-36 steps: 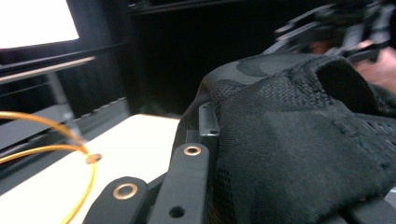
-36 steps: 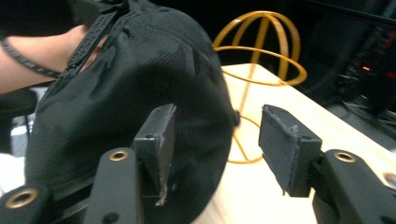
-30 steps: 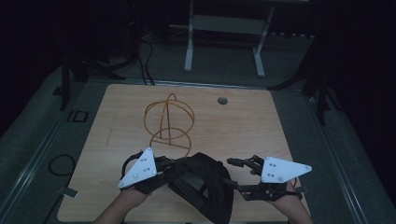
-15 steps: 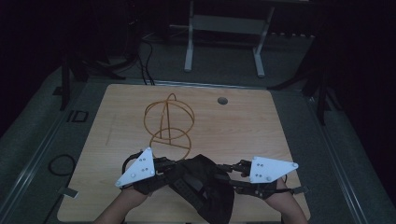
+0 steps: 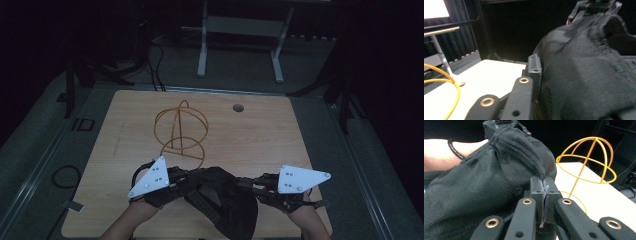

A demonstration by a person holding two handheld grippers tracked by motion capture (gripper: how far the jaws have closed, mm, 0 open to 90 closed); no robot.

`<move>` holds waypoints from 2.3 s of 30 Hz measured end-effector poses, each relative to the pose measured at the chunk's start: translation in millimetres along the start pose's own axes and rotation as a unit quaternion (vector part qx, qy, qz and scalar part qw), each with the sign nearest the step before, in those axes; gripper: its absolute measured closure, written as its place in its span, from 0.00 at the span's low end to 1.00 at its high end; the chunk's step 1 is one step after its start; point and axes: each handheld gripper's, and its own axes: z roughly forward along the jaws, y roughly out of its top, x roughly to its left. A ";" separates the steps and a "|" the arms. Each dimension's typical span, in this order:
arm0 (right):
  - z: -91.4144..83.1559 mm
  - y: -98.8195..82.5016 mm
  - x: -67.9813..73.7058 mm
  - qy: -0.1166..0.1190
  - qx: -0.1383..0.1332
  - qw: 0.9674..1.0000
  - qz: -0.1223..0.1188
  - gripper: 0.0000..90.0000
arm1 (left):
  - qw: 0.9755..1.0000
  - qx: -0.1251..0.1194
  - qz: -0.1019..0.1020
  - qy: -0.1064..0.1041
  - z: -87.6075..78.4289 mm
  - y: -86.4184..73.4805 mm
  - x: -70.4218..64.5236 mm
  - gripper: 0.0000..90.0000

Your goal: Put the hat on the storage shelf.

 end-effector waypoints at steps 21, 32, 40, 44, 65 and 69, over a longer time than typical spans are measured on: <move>-49.9 13.8 -26.4 -0.156 -0.044 0.986 0.030 0.99 | 0.996 0.056 -0.015 0.063 -17.3 -21.8 8.1 0.62; -49.4 19.4 -61.5 -0.226 -0.047 0.971 0.056 0.99 | 0.993 0.075 -0.054 0.079 -25.6 -60.7 7.2 0.60; -25.9 37.8 -84.0 -0.249 -0.038 0.967 0.049 0.99 | 0.989 0.085 -0.070 0.098 -34.5 -82.3 8.8 0.56; -11.7 46.7 -96.1 -0.247 -0.032 0.967 0.050 0.99 | 0.986 0.094 -0.076 0.111 -40.3 -92.2 8.1 0.42; 63.0 84.6 -111.7 -0.224 -0.009 0.973 0.046 0.99 | 0.966 0.105 -0.116 0.207 -69.0 -139.8 9.5 0.02; 78.6 81.3 -110.9 -0.204 0.001 0.978 0.049 0.99 | 0.964 0.100 -0.116 0.219 -72.2 -140.9 11.7 0.02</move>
